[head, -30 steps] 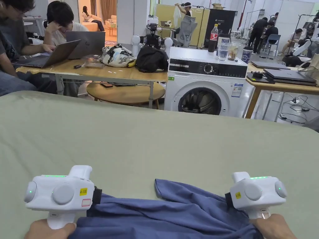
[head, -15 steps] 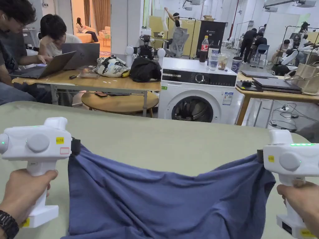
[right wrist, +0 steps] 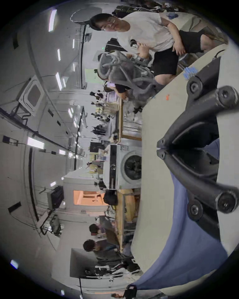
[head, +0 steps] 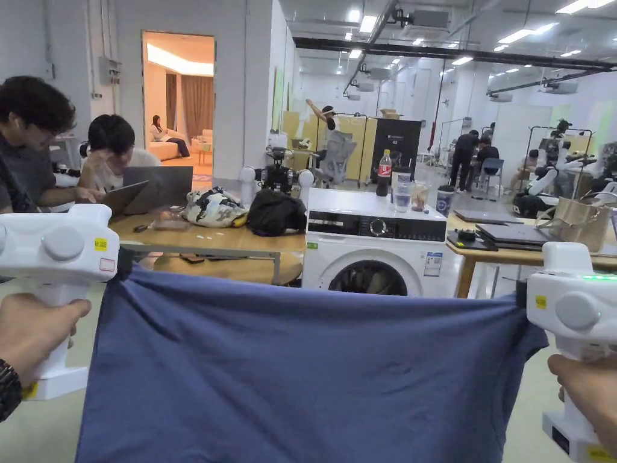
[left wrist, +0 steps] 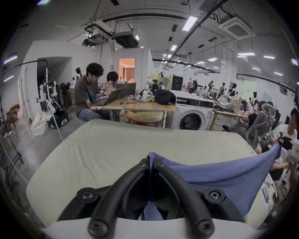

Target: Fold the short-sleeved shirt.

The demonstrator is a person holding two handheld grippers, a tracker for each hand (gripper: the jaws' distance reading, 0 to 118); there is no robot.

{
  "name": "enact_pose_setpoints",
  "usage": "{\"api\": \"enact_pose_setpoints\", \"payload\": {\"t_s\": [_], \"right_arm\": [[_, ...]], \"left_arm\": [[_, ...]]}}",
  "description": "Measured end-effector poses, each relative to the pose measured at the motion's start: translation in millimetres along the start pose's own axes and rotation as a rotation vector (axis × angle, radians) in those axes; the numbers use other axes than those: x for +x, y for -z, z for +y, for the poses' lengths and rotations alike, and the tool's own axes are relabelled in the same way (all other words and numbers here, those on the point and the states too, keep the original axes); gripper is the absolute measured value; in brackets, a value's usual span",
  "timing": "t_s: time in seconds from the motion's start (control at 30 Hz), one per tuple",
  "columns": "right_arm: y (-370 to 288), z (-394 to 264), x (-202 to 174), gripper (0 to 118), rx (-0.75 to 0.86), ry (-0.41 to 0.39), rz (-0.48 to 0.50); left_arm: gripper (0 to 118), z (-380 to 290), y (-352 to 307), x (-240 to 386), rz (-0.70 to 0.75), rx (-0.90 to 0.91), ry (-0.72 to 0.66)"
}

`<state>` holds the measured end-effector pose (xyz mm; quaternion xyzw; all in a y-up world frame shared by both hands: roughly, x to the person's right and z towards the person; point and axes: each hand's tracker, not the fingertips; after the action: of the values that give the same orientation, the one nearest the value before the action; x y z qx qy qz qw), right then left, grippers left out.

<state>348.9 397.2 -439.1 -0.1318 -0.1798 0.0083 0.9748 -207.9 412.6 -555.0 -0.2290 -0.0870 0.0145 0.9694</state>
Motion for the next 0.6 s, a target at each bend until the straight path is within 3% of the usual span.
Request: {"api": "enact_pose_setpoints", "payload": {"t_s": [0.3,0.6], "right_arm": [[66,75,3,0,0.042,0.015,-0.011],[55,156,-5,0,0.178,0.004,-0.033]], "left_arm": [[0,74,8,-5,0.009,0.06,-0.007],[0,156,-8,2,0.036,0.199,-0.001]]}}
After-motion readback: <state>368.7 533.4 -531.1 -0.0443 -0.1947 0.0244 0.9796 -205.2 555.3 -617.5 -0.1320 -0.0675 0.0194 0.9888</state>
